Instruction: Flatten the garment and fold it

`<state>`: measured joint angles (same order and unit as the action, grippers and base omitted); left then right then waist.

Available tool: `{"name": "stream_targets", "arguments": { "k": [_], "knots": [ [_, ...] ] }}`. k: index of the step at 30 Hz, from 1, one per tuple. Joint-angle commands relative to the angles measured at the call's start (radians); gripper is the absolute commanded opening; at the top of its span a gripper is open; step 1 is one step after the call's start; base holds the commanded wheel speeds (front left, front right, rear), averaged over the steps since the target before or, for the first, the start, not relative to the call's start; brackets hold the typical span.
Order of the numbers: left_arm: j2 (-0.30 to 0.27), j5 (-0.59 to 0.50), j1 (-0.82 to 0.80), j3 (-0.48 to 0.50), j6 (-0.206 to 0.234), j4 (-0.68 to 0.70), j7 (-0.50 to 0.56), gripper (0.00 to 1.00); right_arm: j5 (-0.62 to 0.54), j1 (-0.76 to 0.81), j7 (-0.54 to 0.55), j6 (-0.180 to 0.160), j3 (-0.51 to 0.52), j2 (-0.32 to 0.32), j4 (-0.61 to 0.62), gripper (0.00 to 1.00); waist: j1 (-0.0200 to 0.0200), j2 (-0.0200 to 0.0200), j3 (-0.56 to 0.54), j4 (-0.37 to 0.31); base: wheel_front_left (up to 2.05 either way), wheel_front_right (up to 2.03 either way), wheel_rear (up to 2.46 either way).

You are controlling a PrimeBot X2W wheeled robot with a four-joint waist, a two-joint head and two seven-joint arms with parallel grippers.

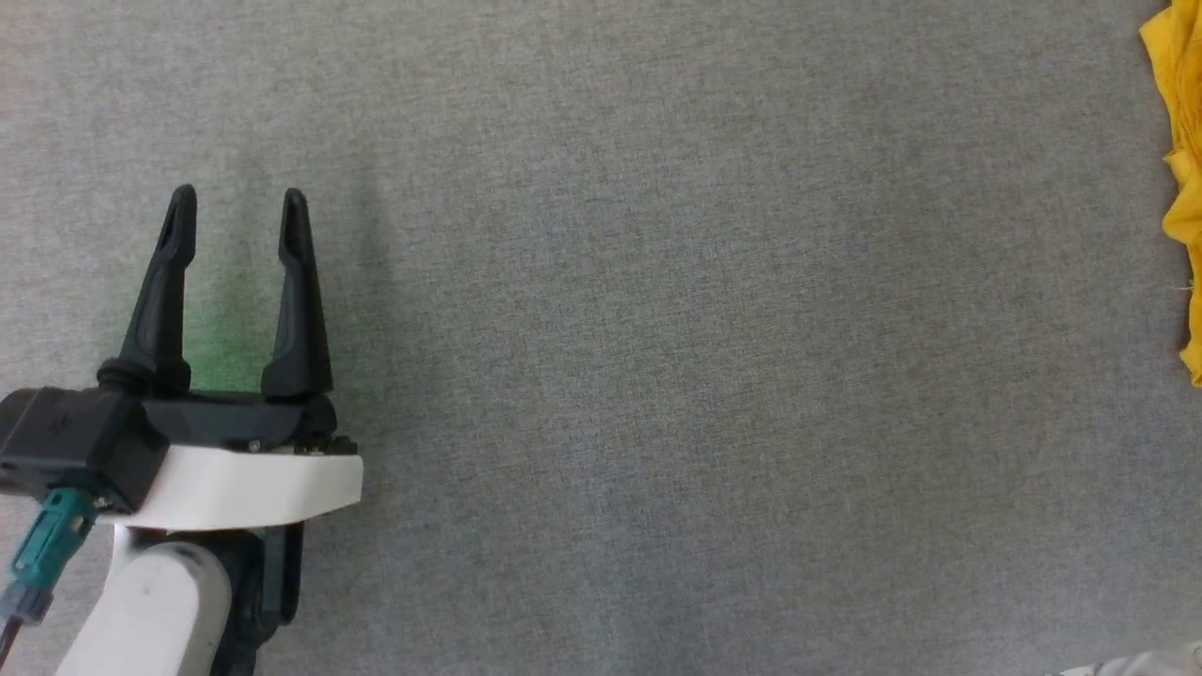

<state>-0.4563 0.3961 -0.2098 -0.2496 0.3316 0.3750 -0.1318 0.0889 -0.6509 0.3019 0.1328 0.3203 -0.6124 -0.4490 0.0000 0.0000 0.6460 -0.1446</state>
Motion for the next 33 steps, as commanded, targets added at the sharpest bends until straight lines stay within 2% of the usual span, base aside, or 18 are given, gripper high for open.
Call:
{"name": "stream_targets", "arguments": {
  "k": [1, 9, 15, 23, 33],
  "knots": [
    [0.007, 0.005, -0.012, 0.007, 0.007, 0.007, -0.015, 1.00, -0.006, -0.018, -0.013, -0.002, -0.004, 0.006, -0.020, 1.00, 0.0000, 0.0000, -0.011, 0.004, 0.00, 0.00, 0.00],
    [0.014, 0.009, -0.003, -0.004, -0.001, -0.017, -0.038, 1.00, 0.008, -0.008, -0.052, -0.002, -0.007, 0.013, -0.064, 1.00, 0.0000, 0.0000, -0.063, 0.015, 0.00, 0.00, 0.00],
    [0.038, 0.022, 0.022, -0.006, 0.002, -0.063, -0.071, 1.00, 0.044, 0.068, -0.108, -0.002, 0.001, 0.072, -0.026, 1.00, 0.0000, 0.0000, -0.157, 0.027, 0.00, 0.00, 0.00],
    [0.077, 0.064, 0.096, -0.013, -0.005, -0.127, -0.097, 1.00, 0.129, 0.247, -0.148, -0.002, -0.072, 0.213, 0.145, 1.00, 0.0000, 0.0000, -0.330, 0.052, 0.00, 0.00, 0.00],
    [0.095, 0.098, 0.181, -0.010, -0.006, -0.173, -0.108, 1.00, 0.135, 0.422, -0.177, -0.002, -0.180, 0.343, 0.394, 1.00, 0.0000, 0.0000, -0.490, 0.094, 0.00, 0.00, 0.00]
  ]
}}
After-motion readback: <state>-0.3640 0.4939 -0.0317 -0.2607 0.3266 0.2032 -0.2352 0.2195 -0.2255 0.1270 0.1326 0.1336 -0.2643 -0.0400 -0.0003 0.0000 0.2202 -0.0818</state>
